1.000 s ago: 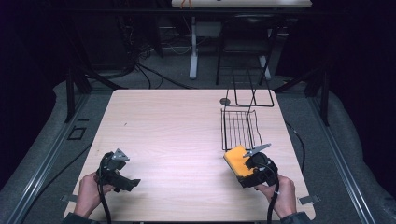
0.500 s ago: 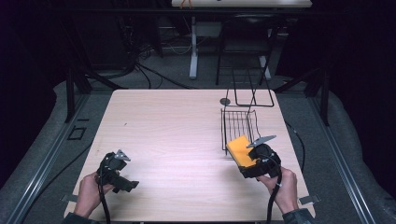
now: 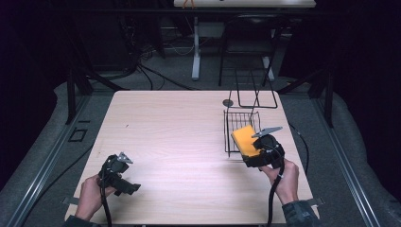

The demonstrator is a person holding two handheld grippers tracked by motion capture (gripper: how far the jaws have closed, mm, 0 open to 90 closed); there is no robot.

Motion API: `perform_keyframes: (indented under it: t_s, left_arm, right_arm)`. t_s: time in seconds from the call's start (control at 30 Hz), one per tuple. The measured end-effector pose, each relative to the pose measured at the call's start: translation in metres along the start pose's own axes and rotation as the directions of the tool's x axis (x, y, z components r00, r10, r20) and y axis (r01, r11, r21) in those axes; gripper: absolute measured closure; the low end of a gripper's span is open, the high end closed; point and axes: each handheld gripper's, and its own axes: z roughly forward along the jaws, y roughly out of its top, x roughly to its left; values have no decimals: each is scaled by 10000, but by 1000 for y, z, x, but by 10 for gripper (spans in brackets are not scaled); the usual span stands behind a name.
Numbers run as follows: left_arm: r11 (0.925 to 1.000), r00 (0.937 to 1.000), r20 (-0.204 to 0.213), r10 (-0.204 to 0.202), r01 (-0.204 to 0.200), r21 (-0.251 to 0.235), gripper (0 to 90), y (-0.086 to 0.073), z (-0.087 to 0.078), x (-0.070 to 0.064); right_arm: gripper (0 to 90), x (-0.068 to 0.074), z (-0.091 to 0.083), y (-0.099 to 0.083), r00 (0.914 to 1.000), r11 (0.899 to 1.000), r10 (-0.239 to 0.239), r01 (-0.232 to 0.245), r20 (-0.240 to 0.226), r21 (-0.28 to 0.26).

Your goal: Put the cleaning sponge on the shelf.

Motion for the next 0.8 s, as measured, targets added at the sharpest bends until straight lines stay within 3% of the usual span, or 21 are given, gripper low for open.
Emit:
perform_keyframes:
  t_s: [0.3, 0.8]
  left_arm:
    - [10000, 10000, -2, -7, 7, -65, 23, 0, -1, 0]
    - [10000, 10000, 57, 43, -42, -72, 25, 0, -1, -1]
  right_arm:
    - [227, -9, 6, 6, 9996, 9996, 282, -282, 19, -2]
    - [229, -12, 17, 15, 9984, 9984, 563, -564, 75, 70]
